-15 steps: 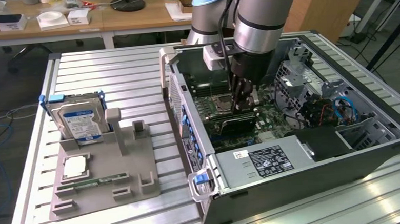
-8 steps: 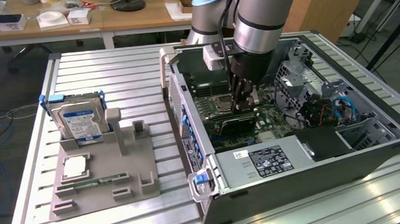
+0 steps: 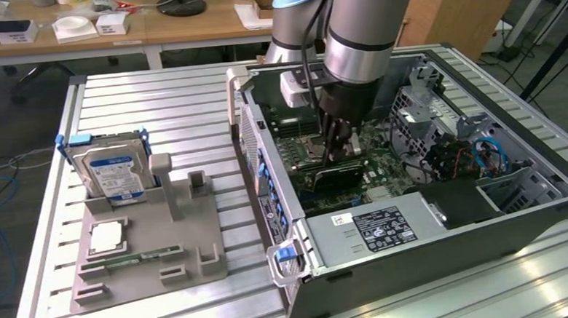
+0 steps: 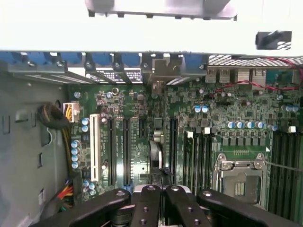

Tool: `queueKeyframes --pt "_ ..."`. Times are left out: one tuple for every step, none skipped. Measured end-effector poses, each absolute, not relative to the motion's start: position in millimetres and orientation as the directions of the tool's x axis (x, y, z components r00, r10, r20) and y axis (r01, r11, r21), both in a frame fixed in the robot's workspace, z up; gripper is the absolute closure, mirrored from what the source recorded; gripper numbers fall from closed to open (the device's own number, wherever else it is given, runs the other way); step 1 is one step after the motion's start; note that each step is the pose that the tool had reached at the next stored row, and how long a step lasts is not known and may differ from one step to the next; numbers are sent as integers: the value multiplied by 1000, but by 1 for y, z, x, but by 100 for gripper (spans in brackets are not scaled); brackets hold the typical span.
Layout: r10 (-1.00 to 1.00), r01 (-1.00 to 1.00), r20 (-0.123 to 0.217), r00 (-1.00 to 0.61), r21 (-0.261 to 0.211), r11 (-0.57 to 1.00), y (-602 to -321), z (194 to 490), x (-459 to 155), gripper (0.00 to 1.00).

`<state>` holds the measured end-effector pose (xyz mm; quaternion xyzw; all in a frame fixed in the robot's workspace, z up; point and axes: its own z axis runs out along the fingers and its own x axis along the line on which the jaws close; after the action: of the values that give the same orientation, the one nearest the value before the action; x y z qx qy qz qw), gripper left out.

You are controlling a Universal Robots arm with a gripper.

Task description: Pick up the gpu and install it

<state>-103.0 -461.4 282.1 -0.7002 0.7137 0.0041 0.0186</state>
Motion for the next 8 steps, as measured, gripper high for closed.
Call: queueKeyframes --pt "-999 -1000 -33 -19 -20 20 -461 280 -103 89" --pt "-999 -1000 -33 -19 -20 20 -461 278 -103 89" --pt "-999 -1000 -33 -19 -20 20 -461 276 -103 89" --pt "-999 -1000 -33 -19 -20 20 -461 275 -103 89" --pt "-999 -1000 -33 -19 -20 20 -461 273 -103 89" --pt "-999 -1000 -33 -19 -20 20 -461 271 -103 89" --pt "-999 -1000 -33 -19 -20 20 -461 269 -103 89" --pt "-999 -1000 -33 -19 -20 20 -461 267 -103 89"
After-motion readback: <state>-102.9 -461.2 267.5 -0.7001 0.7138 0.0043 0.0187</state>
